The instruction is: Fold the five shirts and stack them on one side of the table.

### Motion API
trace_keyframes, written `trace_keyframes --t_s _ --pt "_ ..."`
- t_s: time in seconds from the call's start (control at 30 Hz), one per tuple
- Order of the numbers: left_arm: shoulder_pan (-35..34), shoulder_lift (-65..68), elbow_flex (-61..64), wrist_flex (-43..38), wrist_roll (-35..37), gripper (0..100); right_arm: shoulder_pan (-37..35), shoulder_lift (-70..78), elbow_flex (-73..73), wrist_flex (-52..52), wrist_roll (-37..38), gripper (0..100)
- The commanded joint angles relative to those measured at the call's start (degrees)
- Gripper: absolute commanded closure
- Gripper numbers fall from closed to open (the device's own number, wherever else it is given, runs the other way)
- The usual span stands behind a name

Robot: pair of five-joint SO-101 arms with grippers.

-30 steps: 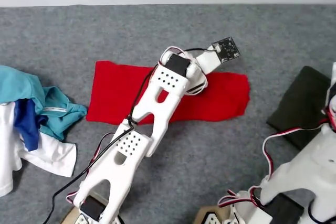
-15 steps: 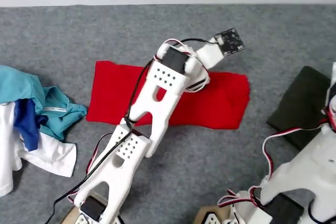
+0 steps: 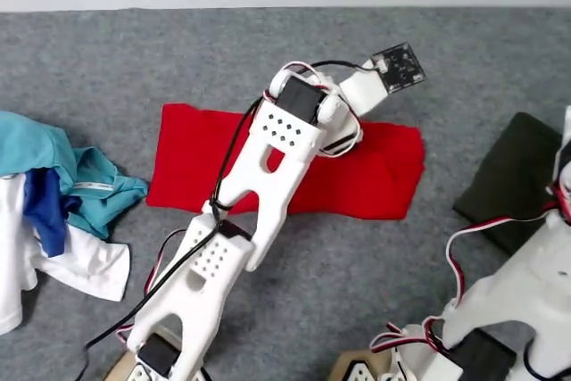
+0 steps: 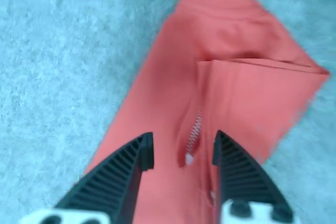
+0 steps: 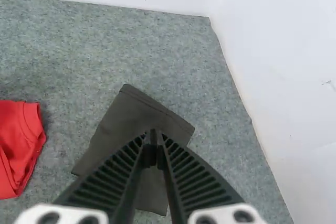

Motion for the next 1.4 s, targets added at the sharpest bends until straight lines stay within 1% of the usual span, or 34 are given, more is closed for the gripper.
trace_keyframes --t_s 0.0,0.07,0.17,0.37,0.47,0.57,0.67,0.8,0.93,1.07,1.13,1.27,1.37 --pt "1.23 -10.37 13.76 1.49 0.44 81 0.66 -1.10 0.26 2.33 0.62 99.0" --pt "1.41 -13.45 22.81 1.23 0.26 81 0.66 -1.10 0.26 2.33 0.62 99.0" --pt "0.53 -14.24 32.40 -2.81 0.26 81 0.66 -1.01 0.26 2.33 0.62 99.0" --pt "-4.92 -14.07 45.14 -19.60 0.26 81 0.48 -1.63 6.24 2.24 0.53 99.0" --pt "-5.27 -13.36 49.63 -24.70 0.26 81 0.57 -1.63 6.77 2.24 0.53 99.0" --pt "-4.13 -12.75 49.63 -22.51 0.26 81 0.48 -1.63 6.77 2.24 0.53 99.0" --pt "-2.81 -13.80 47.69 -18.29 0.26 81 0.48 -1.63 6.77 2.24 0.44 99.0" --pt "-1.23 -17.05 42.77 -13.01 0.44 81 0.48 -1.71 6.77 2.24 0.44 99.0" --pt "-0.88 -20.57 37.67 -10.37 0.35 81 0.48 -1.71 6.77 2.24 0.44 99.0" --pt "-1.23 -20.84 34.51 -10.81 0.26 81 0.48 -1.71 6.77 2.24 0.44 99.0" --pt "-1.67 -19.25 34.59 -13.19 0.35 81 0.48 -1.71 6.77 2.24 0.44 99.0" --pt "-2.81 -12.22 34.77 -17.85 0.44 81 0.48 -1.71 6.77 2.24 0.44 99.0" --pt "-3.25 -7.12 34.77 -18.02 0.44 81 0.48 -1.71 6.77 2.24 0.53 99.0"
